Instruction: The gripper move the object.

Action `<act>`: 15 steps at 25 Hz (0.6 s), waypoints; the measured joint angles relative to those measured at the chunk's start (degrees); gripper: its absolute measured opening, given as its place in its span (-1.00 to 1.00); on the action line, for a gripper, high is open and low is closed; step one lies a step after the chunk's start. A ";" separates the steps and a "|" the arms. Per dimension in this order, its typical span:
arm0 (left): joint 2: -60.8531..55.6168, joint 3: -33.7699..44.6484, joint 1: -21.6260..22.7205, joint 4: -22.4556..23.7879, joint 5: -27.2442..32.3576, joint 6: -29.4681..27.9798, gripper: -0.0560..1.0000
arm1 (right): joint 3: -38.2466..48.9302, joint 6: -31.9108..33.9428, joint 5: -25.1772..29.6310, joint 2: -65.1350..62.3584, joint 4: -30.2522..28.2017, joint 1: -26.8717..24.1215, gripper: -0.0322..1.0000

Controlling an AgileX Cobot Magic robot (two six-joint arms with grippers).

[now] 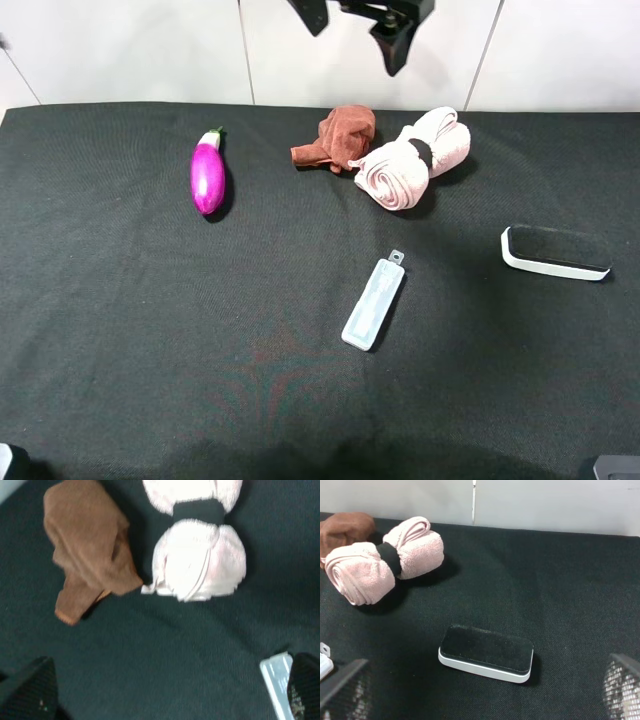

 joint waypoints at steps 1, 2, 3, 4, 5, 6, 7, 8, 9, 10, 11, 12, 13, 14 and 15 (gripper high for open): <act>-1.42 1.32 0.00 0.20 0.00 0.00 0.94 | 0.00 0.00 0.00 0.00 0.00 0.00 0.41; -2.82 2.58 0.00 0.20 0.00 0.00 0.94 | 0.00 0.00 0.00 0.00 0.00 0.00 0.41; -4.00 4.34 0.00 0.20 0.00 0.00 0.94 | 0.00 0.00 0.00 0.00 0.00 0.00 0.41; -5.46 5.91 0.00 0.20 0.00 0.00 0.94 | 0.00 0.00 0.00 0.00 0.00 0.00 0.41; -6.98 7.24 0.00 0.20 0.00 0.00 0.94 | 0.00 0.00 0.00 0.00 0.00 0.00 0.41; -8.24 8.62 0.00 0.20 0.00 0.00 0.94 | 0.00 0.00 0.00 0.00 0.00 0.00 0.41; -9.82 10.36 0.00 0.20 0.06 0.00 0.94 | 0.00 0.00 0.00 0.00 0.00 0.00 0.41; -11.43 12.14 0.00 0.20 0.06 0.00 0.94 | 0.00 0.00 0.00 0.00 0.00 0.00 0.41; -13.08 13.97 0.00 0.20 0.06 0.00 0.94 | 0.00 0.00 0.00 0.00 0.00 0.00 0.41; -14.48 15.87 0.00 0.20 0.06 0.05 0.94 | 0.00 0.00 0.00 0.00 0.00 0.00 0.41; -16.22 17.82 0.00 0.20 0.06 0.22 0.94 | 0.00 0.00 0.00 0.00 0.00 0.00 0.41; -17.95 19.45 0.00 0.20 0.06 0.38 0.94 | 0.00 0.00 0.00 0.00 0.00 0.00 0.41; -19.71 21.42 0.00 0.20 0.06 0.51 0.94 | 0.00 0.00 0.00 0.00 0.00 0.00 0.41; -21.21 23.38 0.00 0.20 0.06 0.56 0.94 | 0.00 0.00 0.00 0.00 0.00 0.00 0.41; -22.66 24.99 0.00 0.26 0.06 0.58 0.94 | 0.00 0.00 0.00 0.00 0.00 0.00 0.41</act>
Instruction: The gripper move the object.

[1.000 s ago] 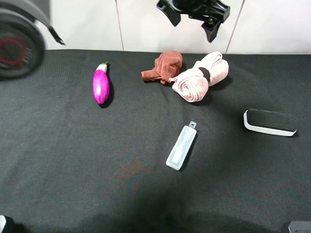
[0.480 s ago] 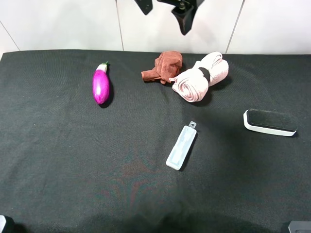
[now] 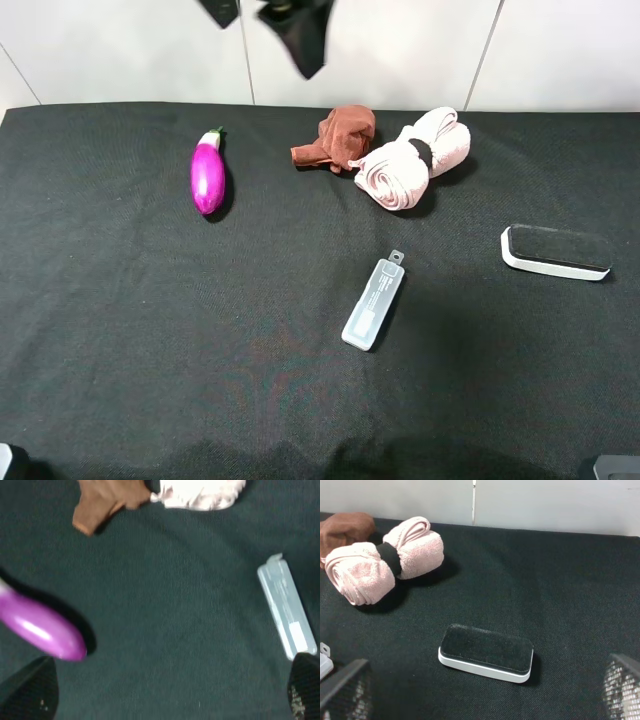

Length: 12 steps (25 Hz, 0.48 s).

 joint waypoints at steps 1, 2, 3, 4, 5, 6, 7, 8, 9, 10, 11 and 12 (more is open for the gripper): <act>-2.04 1.89 0.00 0.17 0.00 0.05 0.94 | 0.00 0.00 0.00 0.00 0.00 0.00 0.41; -3.80 3.68 0.00 0.25 0.00 0.12 0.94 | 0.00 0.00 0.00 0.00 0.00 0.00 0.41; -5.23 5.43 0.00 0.37 0.00 0.20 0.94 | 0.00 0.00 0.00 0.00 0.00 0.00 0.41; -6.93 6.78 0.00 0.43 0.00 0.20 0.94 | 0.00 0.00 0.00 0.00 0.00 0.00 0.41; -8.66 8.33 0.00 0.54 0.00 0.26 0.94 | 0.00 0.00 0.00 0.00 0.00 0.00 0.41; -10.05 9.76 0.00 0.59 0.00 0.51 0.94 | 0.00 0.00 0.00 0.00 0.00 0.00 0.41; -11.71 11.10 0.00 0.59 0.00 0.70 0.94 | 0.00 0.00 0.00 0.00 0.00 0.00 0.41; -13.39 12.17 0.00 0.60 0.00 0.78 0.94 | 0.00 0.00 0.00 0.00 0.00 0.00 0.41; -15.04 13.39 0.00 0.60 0.04 0.88 0.94 | 0.00 0.00 0.00 0.00 0.00 0.00 0.41; -16.43 14.50 0.00 0.65 0.04 1.07 0.94 | 0.00 0.00 0.00 0.00 0.00 0.00 0.41; -19.65 16.31 0.00 0.72 0.04 1.59 0.94 | 0.00 0.00 0.00 0.00 0.00 0.00 0.41; -20.89 17.21 0.00 0.77 0.04 2.28 0.94 | 0.00 0.00 0.00 0.00 0.00 0.00 0.41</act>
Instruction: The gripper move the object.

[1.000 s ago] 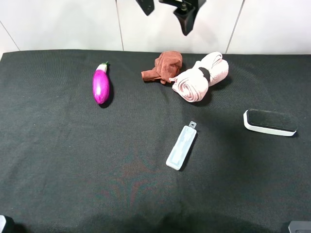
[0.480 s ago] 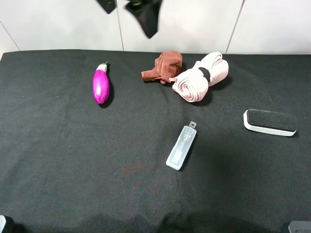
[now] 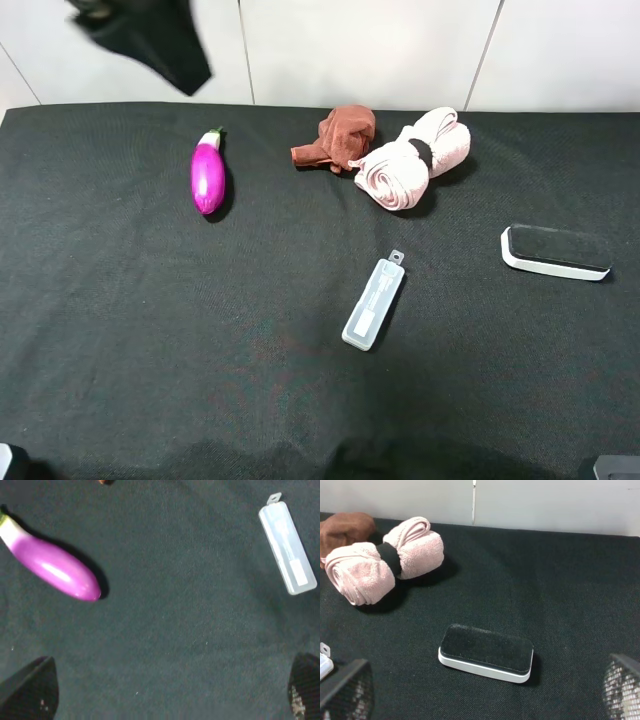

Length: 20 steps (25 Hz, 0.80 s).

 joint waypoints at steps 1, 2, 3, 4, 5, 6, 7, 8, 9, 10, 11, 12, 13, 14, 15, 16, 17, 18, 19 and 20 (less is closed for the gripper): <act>-1.41 0.82 0.00 0.00 0.02 0.84 0.94 | 0.00 0.00 0.00 0.00 0.00 0.00 0.41; -2.79 1.44 0.00 0.00 0.02 1.61 0.95 | 0.00 0.00 0.00 0.00 0.00 0.00 0.41; -4.07 2.13 0.00 0.00 0.02 2.28 0.96 | 0.00 0.00 0.00 0.00 0.00 0.00 0.41; -5.07 2.76 0.00 0.00 0.02 2.54 0.97 | 0.00 0.00 0.00 0.00 0.00 0.00 0.41; -6.20 3.25 0.00 0.05 0.02 2.77 0.97 | 0.00 0.00 0.00 0.00 0.00 0.00 0.41; -7.24 3.93 0.00 0.23 0.02 2.85 0.98 | 0.00 0.00 0.00 0.00 0.00 0.00 0.41; -8.22 4.65 0.00 0.33 0.02 2.90 0.98 | 0.00 0.00 0.00 0.00 0.00 0.00 0.41; -8.93 5.35 0.00 0.45 0.02 2.90 0.98 | 0.00 0.00 0.00 0.00 0.00 0.00 0.41; -9.54 5.93 0.00 0.59 0.02 2.92 0.98 | 0.00 0.00 0.00 0.00 0.00 0.00 0.41; -10.25 6.62 0.00 0.78 0.02 2.92 0.98 | 0.00 0.00 0.00 0.00 0.00 0.00 0.41; -10.69 7.33 0.00 0.90 0.02 2.92 0.98 | 0.00 0.00 0.00 0.00 0.00 0.00 0.41; -11.26 7.97 0.00 0.96 0.02 2.92 0.98 | 0.00 0.00 0.00 0.00 0.00 0.00 0.41; -11.89 8.80 0.00 1.08 0.02 2.92 0.98 | 0.00 0.00 0.00 0.00 0.00 0.00 0.41; -12.69 9.67 0.00 1.07 0.02 2.75 0.98 | 0.00 0.00 0.00 0.00 0.00 0.00 0.41; -13.54 10.63 0.00 1.07 0.02 2.38 0.98 | 0.00 0.00 0.00 0.00 0.00 0.00 0.41; -14.69 11.50 0.00 1.16 0.02 1.87 0.98 | 0.00 0.00 0.00 0.00 0.00 0.00 0.41; -16.03 12.56 0.17 1.22 0.02 1.51 0.98 | 0.00 0.00 0.00 0.00 0.00 0.00 0.41; -17.27 13.68 0.51 1.22 0.02 1.29 0.98 | 0.00 0.00 0.00 0.00 0.00 0.00 0.41; -18.87 14.92 1.25 1.22 0.02 0.84 0.98 | 0.00 0.00 0.00 0.00 0.00 0.00 0.41; -20.58 16.03 2.29 1.22 0.02 0.84 0.98 | 0.00 0.00 0.00 0.00 0.00 0.00 0.41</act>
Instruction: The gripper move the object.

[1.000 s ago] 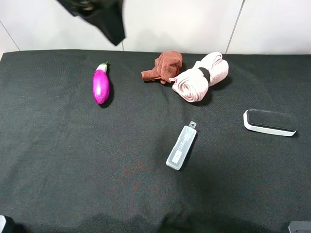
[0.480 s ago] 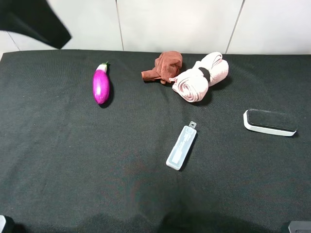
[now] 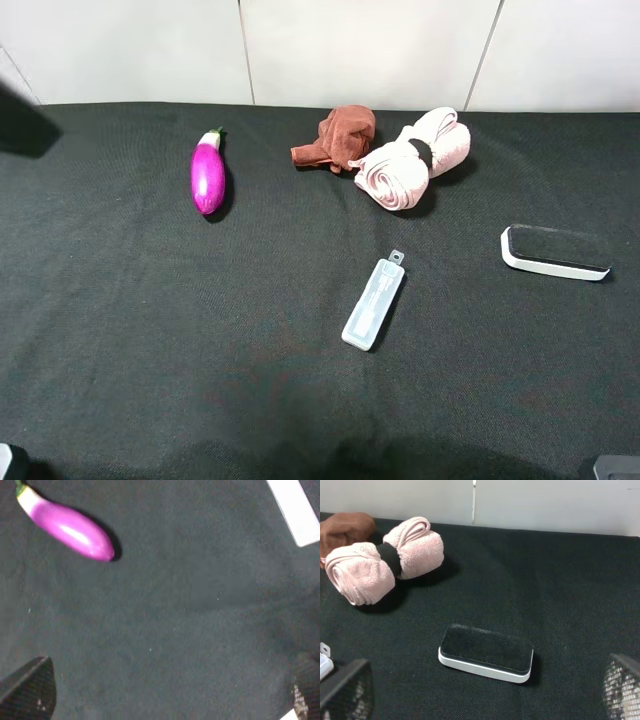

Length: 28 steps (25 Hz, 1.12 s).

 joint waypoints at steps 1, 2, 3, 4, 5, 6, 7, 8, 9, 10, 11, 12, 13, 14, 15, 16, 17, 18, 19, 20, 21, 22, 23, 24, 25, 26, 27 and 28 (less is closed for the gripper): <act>-1.77 1.44 1.34 -0.06 0.00 0.00 0.98 | 0.00 0.00 0.00 0.00 0.00 0.00 0.41; -3.28 2.91 2.62 -0.22 0.00 0.00 0.98 | 0.00 0.00 0.00 0.00 0.00 0.00 0.41; -5.14 4.14 4.25 -0.63 0.00 0.00 0.98 | 0.00 0.00 0.00 0.00 0.00 0.00 0.41; -7.05 5.55 5.88 -1.00 0.00 -0.30 0.98 | 0.00 0.00 0.00 0.00 0.00 0.00 0.41; -8.99 6.90 7.15 -1.26 0.00 -0.30 0.98 | 0.00 0.00 0.00 0.00 0.00 0.00 0.41; -10.59 8.14 8.59 -1.48 0.00 -0.30 0.98 | 0.00 0.00 0.00 0.00 0.00 0.00 0.41; -12.53 9.09 9.94 -1.60 0.00 -0.30 0.98 | 0.00 0.00 0.00 0.00 0.00 0.00 0.41; -14.45 10.12 11.29 -1.60 0.00 -0.30 0.98 | 0.00 0.00 0.00 0.00 0.00 0.00 0.41; -15.98 11.07 12.39 -1.66 0.00 -0.30 0.98 | 0.00 0.00 0.00 0.00 0.00 0.00 0.41; -17.74 11.85 13.68 -1.66 0.00 -0.30 0.98 | 0.00 0.00 0.00 0.00 0.00 0.00 0.41; -19.39 12.76 14.91 -1.66 0.00 -0.30 0.98 | 0.00 0.00 0.00 0.00 0.00 0.00 0.41; -21.03 13.69 16.04 -1.66 0.00 -0.30 0.98 | 0.00 0.00 0.00 0.00 0.00 0.00 0.41; -22.37 14.66 16.97 -1.73 0.00 -0.30 0.98 | 0.00 0.00 0.00 0.00 0.00 0.00 0.41; -24.00 15.50 18.09 -1.91 0.00 -0.30 0.98 | 0.00 0.00 0.00 0.00 0.00 0.00 0.41; -25.59 16.53 19.23 -2.34 0.00 -0.30 0.98 | 0.00 0.00 0.00 0.00 0.00 0.00 0.41; -26.88 17.60 20.18 -2.73 0.00 -0.30 0.98 | 0.00 0.00 0.00 0.00 0.00 0.00 0.41; -28.38 18.50 21.33 -3.13 0.00 -0.30 0.98 | 0.00 0.00 0.00 0.00 0.00 0.00 0.41; -29.86 19.62 22.51 -3.39 -0.05 0.00 0.98 | 0.00 0.00 0.00 0.00 0.00 0.00 0.41; -31.31 20.73 23.69 -3.55 -0.05 0.52 0.98 | 0.00 0.00 0.00 0.00 0.00 0.00 0.41; -32.50 21.80 24.68 -3.84 -0.17 1.46 0.98 | 0.00 0.00 0.00 0.00 0.00 0.00 0.41; -33.92 22.69 25.87 -4.05 -0.63 2.54 0.98 | 0.00 0.00 0.00 0.00 0.00 0.00 0.41; -35.33 23.69 27.04 -4.18 -1.17 3.41 0.98 | 0.00 0.00 0.00 0.00 0.00 0.00 0.41; -36.49 24.58 28.00 -4.18 -1.74 4.36 0.98 | 0.00 0.00 0.00 0.00 0.00 0.00 0.41; -37.84 25.39 29.16 -4.18 -2.27 5.20 0.98 | 0.00 0.00 0.00 0.00 0.00 0.00 0.41; -39.14 26.01 30.30 -4.23 -2.66 5.87 0.98 | 0.00 0.00 0.00 0.00 0.00 0.00 0.41; -40.38 26.67 31.43 -4.23 -2.96 6.46 0.98 | 0.00 0.00 0.00 0.00 0.00 0.00 0.41; -41.37 27.15 32.37 -4.23 -3.22 6.88 0.98 | 0.00 0.00 0.00 0.00 0.00 0.00 0.41; -42.47 27.74 33.47 -4.23 -3.55 7.23 0.98 | 0.00 0.00 0.00 0.00 0.00 0.00 0.41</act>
